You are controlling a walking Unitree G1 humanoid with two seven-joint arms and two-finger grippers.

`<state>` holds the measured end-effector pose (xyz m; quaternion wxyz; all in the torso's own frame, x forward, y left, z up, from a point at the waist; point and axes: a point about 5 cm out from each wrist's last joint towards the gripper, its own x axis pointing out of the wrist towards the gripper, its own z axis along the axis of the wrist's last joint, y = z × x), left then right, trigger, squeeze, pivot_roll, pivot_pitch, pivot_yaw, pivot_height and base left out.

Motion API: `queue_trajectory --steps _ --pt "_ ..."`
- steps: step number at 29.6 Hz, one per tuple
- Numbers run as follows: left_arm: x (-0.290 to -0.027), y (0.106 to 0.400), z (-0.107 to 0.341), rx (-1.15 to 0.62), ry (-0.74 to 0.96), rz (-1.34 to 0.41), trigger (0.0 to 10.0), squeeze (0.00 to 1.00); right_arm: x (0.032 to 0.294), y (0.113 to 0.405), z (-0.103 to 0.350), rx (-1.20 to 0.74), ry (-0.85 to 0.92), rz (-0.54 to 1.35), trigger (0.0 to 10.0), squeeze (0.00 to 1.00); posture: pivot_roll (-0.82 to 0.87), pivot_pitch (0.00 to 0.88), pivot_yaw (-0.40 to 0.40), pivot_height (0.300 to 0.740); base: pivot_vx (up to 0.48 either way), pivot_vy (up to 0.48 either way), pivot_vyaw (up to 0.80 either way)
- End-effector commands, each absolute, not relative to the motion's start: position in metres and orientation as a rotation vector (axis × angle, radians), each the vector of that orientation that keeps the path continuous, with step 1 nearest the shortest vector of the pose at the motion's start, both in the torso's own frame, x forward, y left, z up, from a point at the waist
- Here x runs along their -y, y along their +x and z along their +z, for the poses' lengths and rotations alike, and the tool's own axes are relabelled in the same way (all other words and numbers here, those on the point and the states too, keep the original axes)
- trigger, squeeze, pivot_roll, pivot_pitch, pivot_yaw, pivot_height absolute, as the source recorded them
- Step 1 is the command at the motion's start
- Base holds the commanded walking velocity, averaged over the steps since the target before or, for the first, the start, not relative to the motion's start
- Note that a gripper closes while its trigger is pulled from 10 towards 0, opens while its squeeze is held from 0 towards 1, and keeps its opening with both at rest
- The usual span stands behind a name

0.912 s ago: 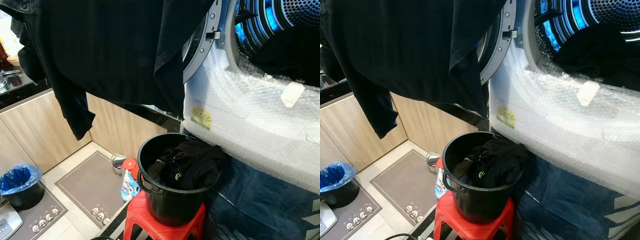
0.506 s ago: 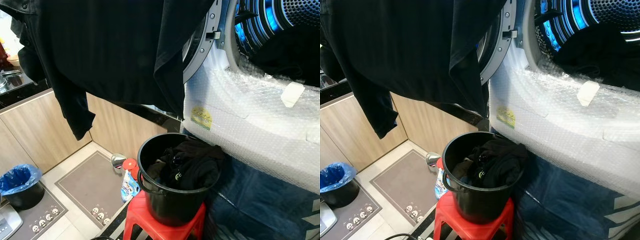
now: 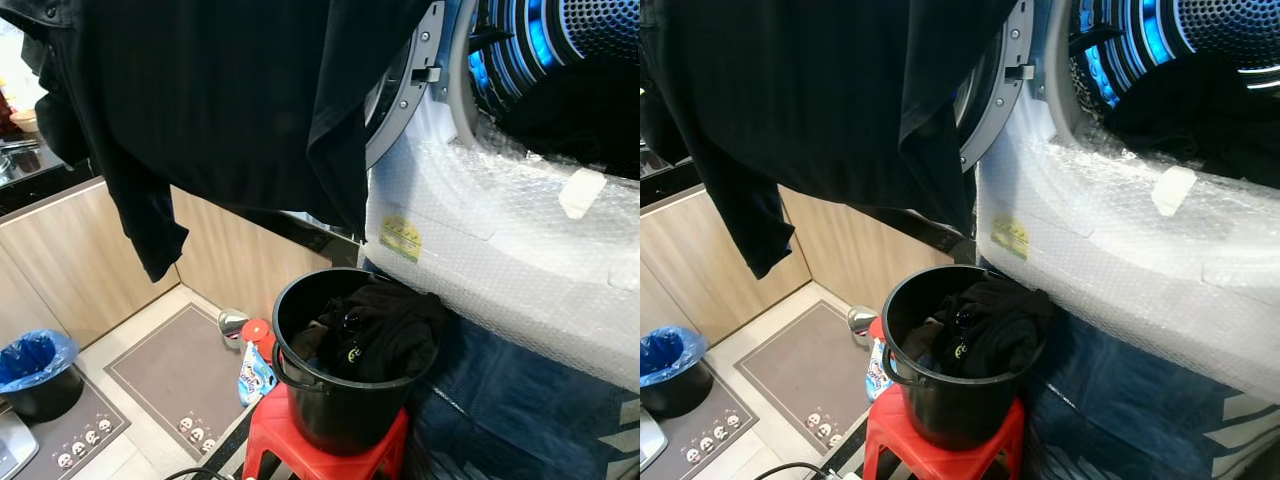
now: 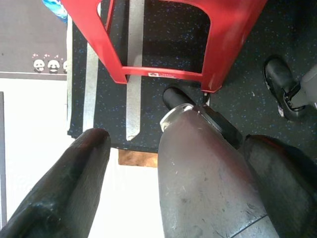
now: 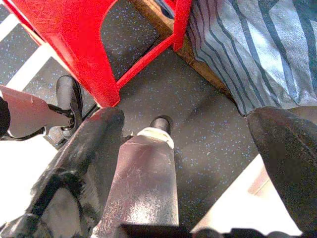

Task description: Clothes washing

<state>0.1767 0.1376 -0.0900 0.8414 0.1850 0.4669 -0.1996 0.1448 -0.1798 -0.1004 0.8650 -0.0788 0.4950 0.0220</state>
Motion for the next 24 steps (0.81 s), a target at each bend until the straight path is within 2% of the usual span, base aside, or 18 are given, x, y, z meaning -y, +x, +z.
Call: queue_trajectory --steps 1,24 --pt "-0.1430 0.1669 -0.0947 -1.039 0.399 -0.425 10.0 0.00 0.1761 0.1446 -0.1008 -1.038 -0.141 0.041 10.0 0.00 -0.10 0.000 0.070 0.740 0.000 0.000 0.00" --pt "-0.1350 0.1695 -0.0934 -1.028 0.356 -0.443 10.0 0.00 0.1820 0.1446 -0.1002 -1.036 -0.162 0.025 10.0 0.00 -0.11 0.000 0.058 0.740 0.000 0.000 0.00"
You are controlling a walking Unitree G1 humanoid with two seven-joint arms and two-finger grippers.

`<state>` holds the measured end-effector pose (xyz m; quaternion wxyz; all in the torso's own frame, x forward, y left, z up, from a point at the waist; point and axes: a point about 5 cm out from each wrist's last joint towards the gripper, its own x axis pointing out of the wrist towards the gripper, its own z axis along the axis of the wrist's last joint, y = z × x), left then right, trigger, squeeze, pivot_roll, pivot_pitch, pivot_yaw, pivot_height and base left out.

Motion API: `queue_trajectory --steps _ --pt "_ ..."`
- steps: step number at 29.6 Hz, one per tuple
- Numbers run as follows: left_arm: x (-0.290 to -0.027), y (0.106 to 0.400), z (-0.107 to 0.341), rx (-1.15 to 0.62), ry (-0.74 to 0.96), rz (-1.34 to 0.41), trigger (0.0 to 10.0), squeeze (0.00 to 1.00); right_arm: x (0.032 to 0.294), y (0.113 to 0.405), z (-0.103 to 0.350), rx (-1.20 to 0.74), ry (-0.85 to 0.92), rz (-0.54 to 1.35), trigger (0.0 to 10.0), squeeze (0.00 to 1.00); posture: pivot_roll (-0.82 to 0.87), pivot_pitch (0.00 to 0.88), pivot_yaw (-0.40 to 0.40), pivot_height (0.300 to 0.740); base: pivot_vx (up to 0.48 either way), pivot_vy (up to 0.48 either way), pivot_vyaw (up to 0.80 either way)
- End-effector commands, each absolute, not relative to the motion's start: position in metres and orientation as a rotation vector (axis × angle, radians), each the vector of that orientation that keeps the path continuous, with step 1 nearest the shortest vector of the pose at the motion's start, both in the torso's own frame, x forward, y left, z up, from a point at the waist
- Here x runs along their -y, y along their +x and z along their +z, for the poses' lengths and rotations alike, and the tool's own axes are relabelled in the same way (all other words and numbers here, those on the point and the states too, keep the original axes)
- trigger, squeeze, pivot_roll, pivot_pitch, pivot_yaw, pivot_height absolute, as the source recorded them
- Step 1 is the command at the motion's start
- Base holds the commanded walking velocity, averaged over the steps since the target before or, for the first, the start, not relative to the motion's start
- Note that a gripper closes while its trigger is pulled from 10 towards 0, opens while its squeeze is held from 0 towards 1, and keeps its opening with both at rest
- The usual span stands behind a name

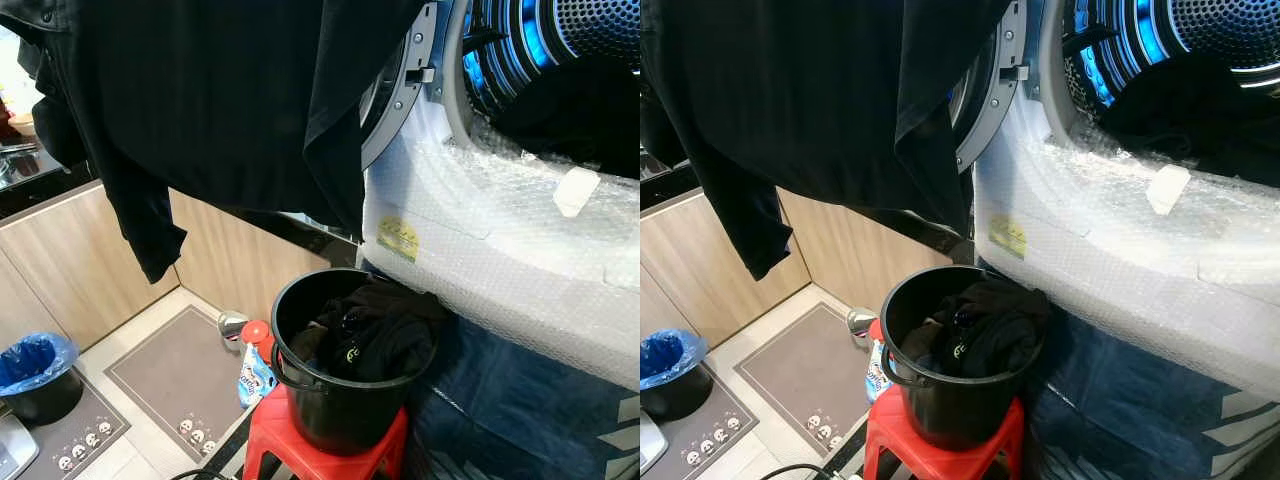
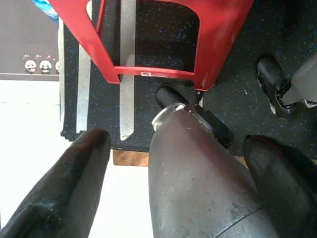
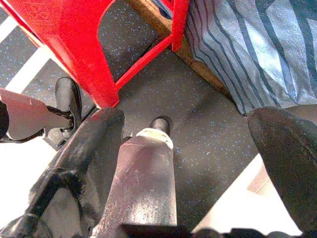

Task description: Clothes washing

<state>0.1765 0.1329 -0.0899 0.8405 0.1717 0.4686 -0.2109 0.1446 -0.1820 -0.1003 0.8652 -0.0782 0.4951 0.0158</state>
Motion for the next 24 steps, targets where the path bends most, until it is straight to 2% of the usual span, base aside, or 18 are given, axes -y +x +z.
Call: queue_trajectory --steps 1,24 --pt "-0.1350 0.1694 -0.0934 -1.027 0.359 -0.439 10.0 0.00 0.1819 0.1435 -0.1006 -1.037 -0.168 0.030 10.0 0.00 -0.11 0.000 0.054 0.740 0.000 0.000 0.00" --pt "-0.1375 0.1602 -0.0976 -1.056 0.390 -0.444 10.0 0.00 0.1827 0.1434 -0.1006 -1.038 -0.205 0.040 10.0 0.00 -0.11 0.000 0.052 0.740 0.000 0.000 0.00"
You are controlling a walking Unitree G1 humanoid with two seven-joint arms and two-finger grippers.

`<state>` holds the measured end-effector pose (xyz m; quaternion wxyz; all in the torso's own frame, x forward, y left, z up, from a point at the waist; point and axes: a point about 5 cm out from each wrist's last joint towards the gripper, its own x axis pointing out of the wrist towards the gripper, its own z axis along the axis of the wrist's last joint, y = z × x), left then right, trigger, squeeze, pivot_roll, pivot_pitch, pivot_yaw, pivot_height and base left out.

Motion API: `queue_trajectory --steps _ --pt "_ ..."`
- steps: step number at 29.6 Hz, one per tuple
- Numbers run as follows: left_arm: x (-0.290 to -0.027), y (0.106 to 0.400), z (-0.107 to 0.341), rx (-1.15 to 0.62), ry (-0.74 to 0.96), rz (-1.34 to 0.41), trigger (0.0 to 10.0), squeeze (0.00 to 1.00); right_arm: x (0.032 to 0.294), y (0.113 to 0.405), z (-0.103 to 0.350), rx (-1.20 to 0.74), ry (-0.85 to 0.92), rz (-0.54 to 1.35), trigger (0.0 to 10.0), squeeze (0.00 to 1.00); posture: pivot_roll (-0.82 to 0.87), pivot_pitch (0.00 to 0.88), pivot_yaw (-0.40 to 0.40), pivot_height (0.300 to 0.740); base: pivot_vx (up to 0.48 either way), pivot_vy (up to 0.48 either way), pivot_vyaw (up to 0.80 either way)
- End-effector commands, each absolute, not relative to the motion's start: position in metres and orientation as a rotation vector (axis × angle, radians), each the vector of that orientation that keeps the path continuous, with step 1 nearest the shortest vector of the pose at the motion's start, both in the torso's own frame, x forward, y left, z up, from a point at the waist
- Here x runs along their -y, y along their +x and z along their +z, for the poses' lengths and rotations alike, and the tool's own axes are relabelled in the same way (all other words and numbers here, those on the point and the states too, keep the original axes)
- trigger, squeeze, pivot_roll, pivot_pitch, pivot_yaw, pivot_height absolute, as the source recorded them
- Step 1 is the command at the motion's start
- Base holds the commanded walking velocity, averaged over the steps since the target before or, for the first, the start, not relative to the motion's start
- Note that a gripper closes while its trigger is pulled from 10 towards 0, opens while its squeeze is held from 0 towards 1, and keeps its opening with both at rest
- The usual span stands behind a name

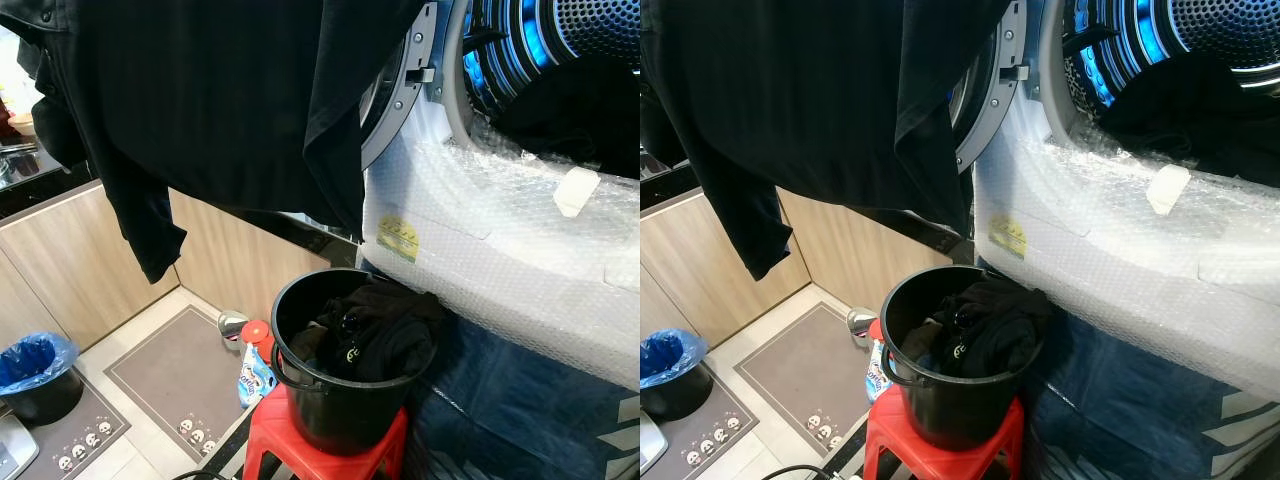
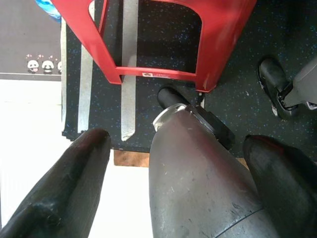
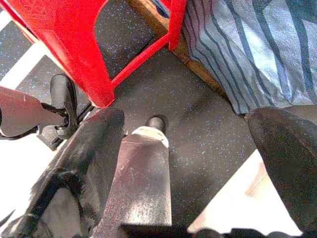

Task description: Clothes washing

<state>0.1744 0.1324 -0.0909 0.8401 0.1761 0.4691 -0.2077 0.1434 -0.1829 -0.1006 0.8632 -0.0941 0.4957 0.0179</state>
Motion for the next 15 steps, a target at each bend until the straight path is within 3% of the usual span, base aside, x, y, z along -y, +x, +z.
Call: queue_trajectory --steps 1,15 --pt "-0.1376 0.1596 -0.0978 -1.059 0.392 -0.445 10.0 0.00 0.1827 0.1428 -0.1008 -1.039 -0.206 0.041 10.0 0.00 -0.11 0.000 0.053 0.740 0.000 0.000 0.00" --pt "-0.1407 0.1520 -0.1009 -1.086 0.387 -0.434 10.0 0.00 0.1848 0.1472 -0.0985 -1.014 -0.187 0.040 10.0 0.00 -0.12 0.000 0.055 0.740 0.000 0.000 0.00"
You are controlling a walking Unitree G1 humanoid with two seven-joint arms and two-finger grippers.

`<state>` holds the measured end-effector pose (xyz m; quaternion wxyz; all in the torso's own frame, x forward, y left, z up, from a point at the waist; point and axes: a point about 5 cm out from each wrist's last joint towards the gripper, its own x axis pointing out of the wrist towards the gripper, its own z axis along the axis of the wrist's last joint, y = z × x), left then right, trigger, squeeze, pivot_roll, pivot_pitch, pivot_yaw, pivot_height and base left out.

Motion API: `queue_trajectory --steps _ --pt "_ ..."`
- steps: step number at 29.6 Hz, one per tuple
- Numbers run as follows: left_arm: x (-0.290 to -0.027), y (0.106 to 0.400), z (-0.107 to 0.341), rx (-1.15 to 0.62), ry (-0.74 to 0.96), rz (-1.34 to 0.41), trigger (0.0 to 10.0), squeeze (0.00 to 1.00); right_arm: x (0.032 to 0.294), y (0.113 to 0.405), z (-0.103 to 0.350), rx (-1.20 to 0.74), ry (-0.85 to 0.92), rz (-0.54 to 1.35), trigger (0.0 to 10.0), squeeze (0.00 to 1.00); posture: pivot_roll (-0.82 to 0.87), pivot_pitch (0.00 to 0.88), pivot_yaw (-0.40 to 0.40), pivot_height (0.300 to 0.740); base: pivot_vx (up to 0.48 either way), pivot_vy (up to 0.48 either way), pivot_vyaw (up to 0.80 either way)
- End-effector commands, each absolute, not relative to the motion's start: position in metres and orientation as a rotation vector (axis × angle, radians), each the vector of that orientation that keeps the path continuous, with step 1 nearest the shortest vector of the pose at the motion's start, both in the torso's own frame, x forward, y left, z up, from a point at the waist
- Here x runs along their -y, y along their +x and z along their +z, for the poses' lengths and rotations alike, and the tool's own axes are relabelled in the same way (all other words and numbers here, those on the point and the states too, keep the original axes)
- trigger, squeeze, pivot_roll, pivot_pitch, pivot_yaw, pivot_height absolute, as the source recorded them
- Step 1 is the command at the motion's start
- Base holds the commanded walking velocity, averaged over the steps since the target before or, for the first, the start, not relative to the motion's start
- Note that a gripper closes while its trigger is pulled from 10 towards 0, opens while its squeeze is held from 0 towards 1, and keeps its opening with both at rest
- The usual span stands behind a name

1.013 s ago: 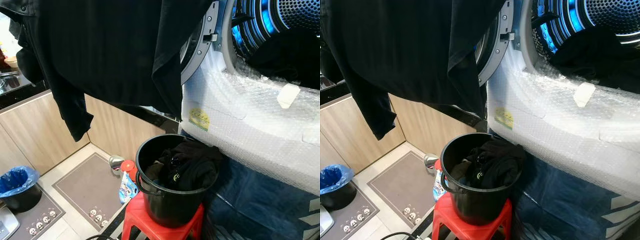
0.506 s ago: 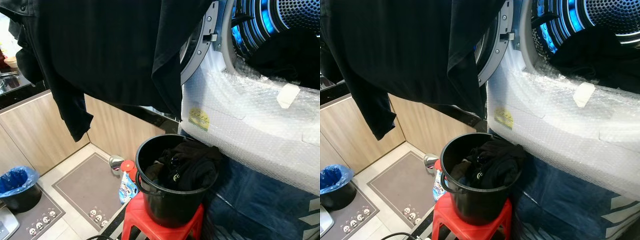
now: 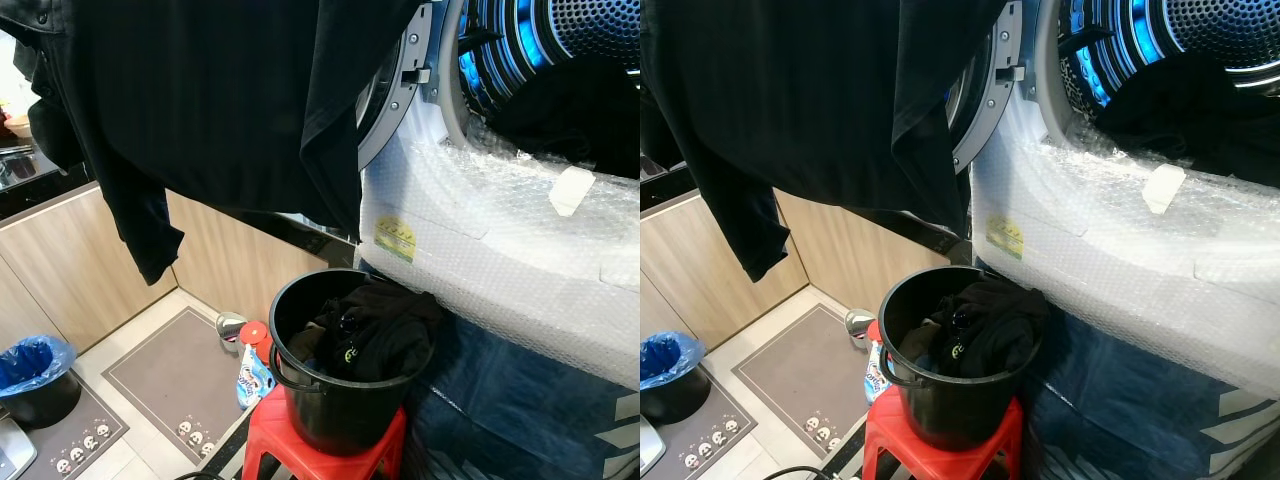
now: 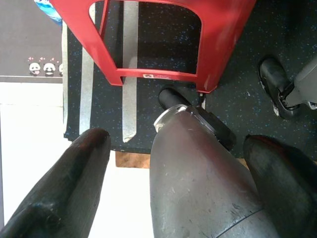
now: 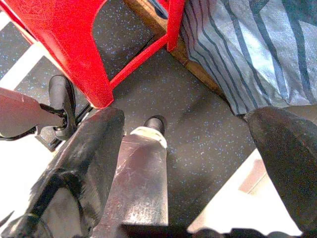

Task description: Clothes washing

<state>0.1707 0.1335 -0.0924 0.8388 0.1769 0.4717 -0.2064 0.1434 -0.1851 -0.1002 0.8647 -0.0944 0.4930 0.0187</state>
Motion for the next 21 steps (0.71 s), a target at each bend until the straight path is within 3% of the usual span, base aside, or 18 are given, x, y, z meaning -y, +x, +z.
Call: queue_trajectory --steps 1,6,8,16,21 --pt "-0.141 0.152 -0.101 -1.087 0.386 -0.434 10.0 0.00 0.185 0.148 -0.098 -1.012 -0.186 0.041 10.0 0.00 -0.12 0.000 0.056 0.740 0.000 0.000 0.00" --pt "-0.140 0.153 -0.101 -1.086 0.382 -0.434 10.0 0.00 0.184 0.153 -0.096 -0.985 -0.207 0.127 10.0 0.00 -0.13 0.000 0.058 0.740 0.000 0.000 0.00" --pt "-0.139 0.154 -0.100 -1.084 0.380 -0.432 10.0 0.00 0.179 0.158 -0.093 -0.951 -0.244 0.250 10.0 0.00 -0.13 0.000 0.058 0.740 0.000 0.000 0.00" --pt "-0.139 0.155 -0.100 -1.083 0.379 -0.434 10.0 0.00 0.186 0.172 -0.083 -0.907 -0.189 0.391 10.0 0.00 -0.14 0.000 0.064 0.740 0.000 0.000 0.00" --pt "-0.139 0.156 -0.099 -1.082 0.377 -0.433 10.0 0.00 0.188 0.182 -0.072 -0.860 -0.175 0.592 10.0 0.00 -0.15 0.000 0.064 0.740 0.000 0.000 0.00"
